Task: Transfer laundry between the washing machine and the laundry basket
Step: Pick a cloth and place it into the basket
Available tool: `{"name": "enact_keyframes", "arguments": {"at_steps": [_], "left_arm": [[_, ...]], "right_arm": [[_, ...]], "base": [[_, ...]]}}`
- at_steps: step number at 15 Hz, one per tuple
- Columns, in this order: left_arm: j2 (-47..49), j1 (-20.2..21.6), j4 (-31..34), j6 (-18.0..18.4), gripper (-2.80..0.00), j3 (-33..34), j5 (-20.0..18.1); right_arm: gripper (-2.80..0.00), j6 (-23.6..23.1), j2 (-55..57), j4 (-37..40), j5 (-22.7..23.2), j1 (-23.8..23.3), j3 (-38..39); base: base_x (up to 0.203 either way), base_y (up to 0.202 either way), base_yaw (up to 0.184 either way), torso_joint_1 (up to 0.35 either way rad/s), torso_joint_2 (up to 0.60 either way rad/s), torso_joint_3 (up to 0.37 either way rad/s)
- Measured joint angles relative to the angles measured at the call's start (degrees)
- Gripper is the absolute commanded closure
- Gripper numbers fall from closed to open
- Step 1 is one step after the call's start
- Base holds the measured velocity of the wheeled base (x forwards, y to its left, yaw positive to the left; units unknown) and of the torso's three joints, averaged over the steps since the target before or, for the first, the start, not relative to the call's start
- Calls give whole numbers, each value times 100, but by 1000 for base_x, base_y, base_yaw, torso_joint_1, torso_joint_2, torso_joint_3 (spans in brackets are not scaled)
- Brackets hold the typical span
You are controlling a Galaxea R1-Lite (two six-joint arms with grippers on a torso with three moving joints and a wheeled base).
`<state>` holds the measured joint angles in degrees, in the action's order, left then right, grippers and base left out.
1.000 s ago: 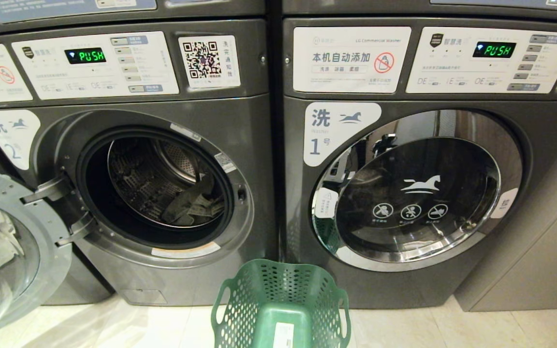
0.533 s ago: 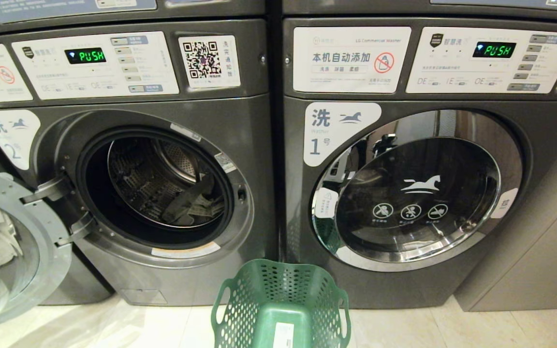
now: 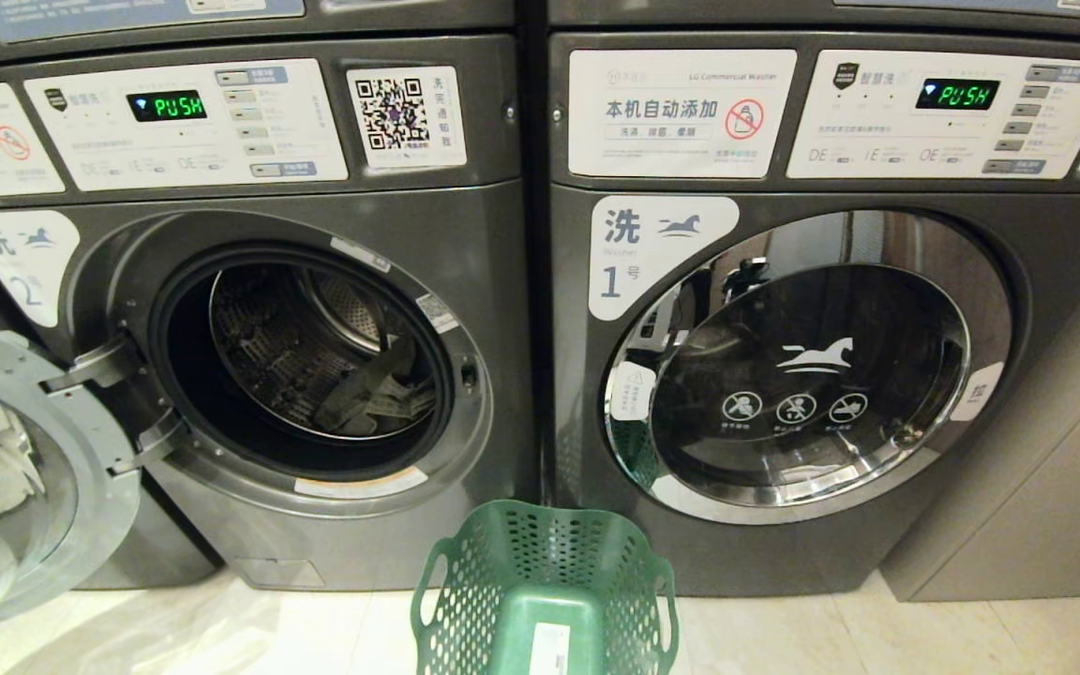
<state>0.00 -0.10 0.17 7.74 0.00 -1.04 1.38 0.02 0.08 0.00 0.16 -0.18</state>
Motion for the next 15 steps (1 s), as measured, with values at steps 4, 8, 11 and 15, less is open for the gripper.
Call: {"name": "enact_keyframes", "arguments": {"at_steps": [4,8,11,15], "left_arm": [[0,0,1,2,0,0,-3],[0,2,4,13,0,0,-3],[0,0,7,28,0,0,-8],[0,2,4,88,0,0,-52]], "right_arm": [[0,0,0,1,2,0,0],[0,0,0,1,0,0,0],[0,0,0,1,0,0,0],[0,1,0,0,0,2,0]], "base": [[-192,0,1,0,1,1],[-49,0,1,-2,1,2],[0,0,0,0,0,0],[-1,40,-5,1,0,1]]}}
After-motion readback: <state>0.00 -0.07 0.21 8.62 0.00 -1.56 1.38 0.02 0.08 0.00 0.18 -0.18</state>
